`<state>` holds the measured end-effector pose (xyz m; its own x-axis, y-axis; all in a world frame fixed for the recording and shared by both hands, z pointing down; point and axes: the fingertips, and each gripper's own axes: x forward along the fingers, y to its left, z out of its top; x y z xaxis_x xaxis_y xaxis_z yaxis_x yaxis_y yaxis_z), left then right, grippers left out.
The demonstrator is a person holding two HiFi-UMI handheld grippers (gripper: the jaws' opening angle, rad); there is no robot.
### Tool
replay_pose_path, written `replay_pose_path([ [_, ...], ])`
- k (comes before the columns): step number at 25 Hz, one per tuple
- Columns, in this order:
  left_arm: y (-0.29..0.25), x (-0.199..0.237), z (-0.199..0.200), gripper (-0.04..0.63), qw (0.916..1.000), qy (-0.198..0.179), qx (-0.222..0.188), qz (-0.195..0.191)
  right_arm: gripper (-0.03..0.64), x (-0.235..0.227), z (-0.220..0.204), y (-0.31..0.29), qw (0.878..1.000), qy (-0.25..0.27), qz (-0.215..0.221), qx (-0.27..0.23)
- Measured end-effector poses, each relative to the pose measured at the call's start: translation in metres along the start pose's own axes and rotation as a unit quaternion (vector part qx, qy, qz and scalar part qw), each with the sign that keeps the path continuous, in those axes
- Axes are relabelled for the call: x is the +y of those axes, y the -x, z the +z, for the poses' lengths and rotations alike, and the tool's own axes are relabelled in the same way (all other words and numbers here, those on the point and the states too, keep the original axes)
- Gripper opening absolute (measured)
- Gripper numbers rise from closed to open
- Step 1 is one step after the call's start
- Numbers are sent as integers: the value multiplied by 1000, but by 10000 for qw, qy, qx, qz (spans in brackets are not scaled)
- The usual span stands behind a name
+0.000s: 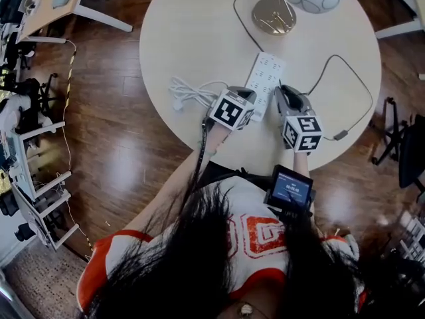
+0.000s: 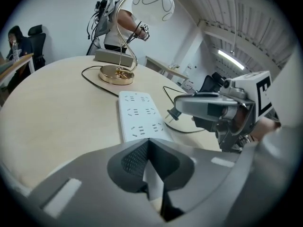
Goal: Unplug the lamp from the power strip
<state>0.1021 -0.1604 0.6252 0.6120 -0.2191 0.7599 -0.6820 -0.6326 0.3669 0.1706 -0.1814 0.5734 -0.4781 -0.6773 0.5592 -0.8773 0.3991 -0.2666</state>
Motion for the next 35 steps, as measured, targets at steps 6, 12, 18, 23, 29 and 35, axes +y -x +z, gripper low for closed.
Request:
replay_pose_path([
  [6,-1,-2,1,0,9995,26,-301,-62,156,-3,-33,12,9974,-155,-44,698],
  [12,-3,5,4,0,9987,-358,-356,-118,166,-9,-61,26,9928,-129,-378,1130],
  [18,26,-8,10,0,9953,-69,-892,-376,163,-3,-41,63,9948,-823,-560,234],
  [23,71,-25,26,0,9803,408,-1734,-852,124,23,-2,72,9897,-1225,-361,-650],
  [29,136,-38,34,0,9492,1017,-2640,-1381,32,61,18,76,9878,-1061,-396,-1066],
  [35,156,-49,29,0,9367,1064,-2895,-1657,2,78,8,91,9840,-1152,-455,-1281],
])
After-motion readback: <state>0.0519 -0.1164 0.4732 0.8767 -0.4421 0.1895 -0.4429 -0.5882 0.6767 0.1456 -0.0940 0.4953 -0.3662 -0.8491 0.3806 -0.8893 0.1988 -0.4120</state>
